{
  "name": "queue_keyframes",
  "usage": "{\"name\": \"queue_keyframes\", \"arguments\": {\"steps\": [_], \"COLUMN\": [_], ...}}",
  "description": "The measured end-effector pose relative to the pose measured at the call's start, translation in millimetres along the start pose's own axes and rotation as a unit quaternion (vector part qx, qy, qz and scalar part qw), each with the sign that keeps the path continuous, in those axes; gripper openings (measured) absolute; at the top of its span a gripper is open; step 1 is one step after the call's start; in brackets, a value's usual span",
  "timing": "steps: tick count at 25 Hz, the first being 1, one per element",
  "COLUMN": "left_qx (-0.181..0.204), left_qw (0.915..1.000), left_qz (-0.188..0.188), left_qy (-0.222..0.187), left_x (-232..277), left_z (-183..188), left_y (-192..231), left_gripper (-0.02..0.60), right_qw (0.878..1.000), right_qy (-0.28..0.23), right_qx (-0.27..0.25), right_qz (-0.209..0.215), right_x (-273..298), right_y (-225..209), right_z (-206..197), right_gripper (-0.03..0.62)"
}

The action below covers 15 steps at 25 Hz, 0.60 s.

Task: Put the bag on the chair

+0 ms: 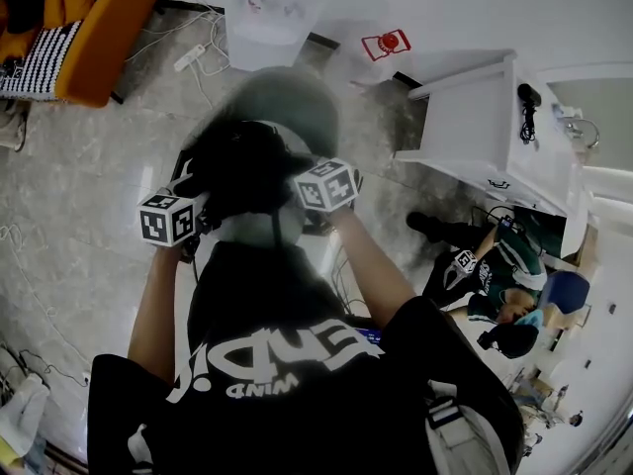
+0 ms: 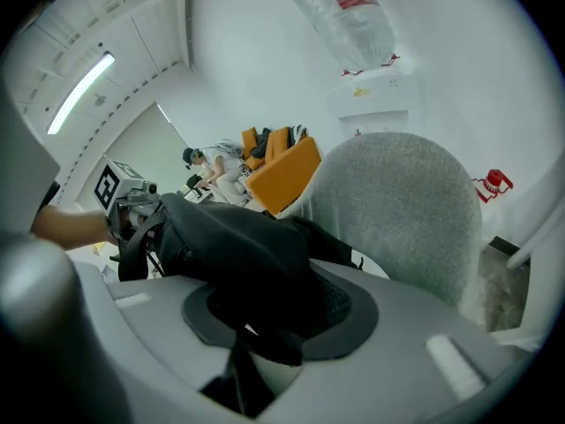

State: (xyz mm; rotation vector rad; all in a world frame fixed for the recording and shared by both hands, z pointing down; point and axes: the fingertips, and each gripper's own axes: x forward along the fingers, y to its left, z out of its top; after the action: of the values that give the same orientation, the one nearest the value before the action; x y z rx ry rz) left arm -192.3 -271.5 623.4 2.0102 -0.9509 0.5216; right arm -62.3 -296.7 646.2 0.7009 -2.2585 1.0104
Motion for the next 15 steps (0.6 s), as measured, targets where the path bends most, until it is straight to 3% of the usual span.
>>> {"name": "queue_keyframes", "arguments": {"steps": [15], "left_qx": [0.059], "left_qw": [0.9970], "left_qz": [0.038], "left_qy": [0.032], "left_x": [-36.1], "left_z": [-38.0], "left_y": [-50.2], "left_gripper": [0.175], "right_qw": [0.997], "right_qy": [0.042], "right_qx": [-0.052], "right_qz": [-0.041], "right_x": [-53.2], "right_y": [18.0], "right_z": [-52.9], "right_gripper": [0.126]}}
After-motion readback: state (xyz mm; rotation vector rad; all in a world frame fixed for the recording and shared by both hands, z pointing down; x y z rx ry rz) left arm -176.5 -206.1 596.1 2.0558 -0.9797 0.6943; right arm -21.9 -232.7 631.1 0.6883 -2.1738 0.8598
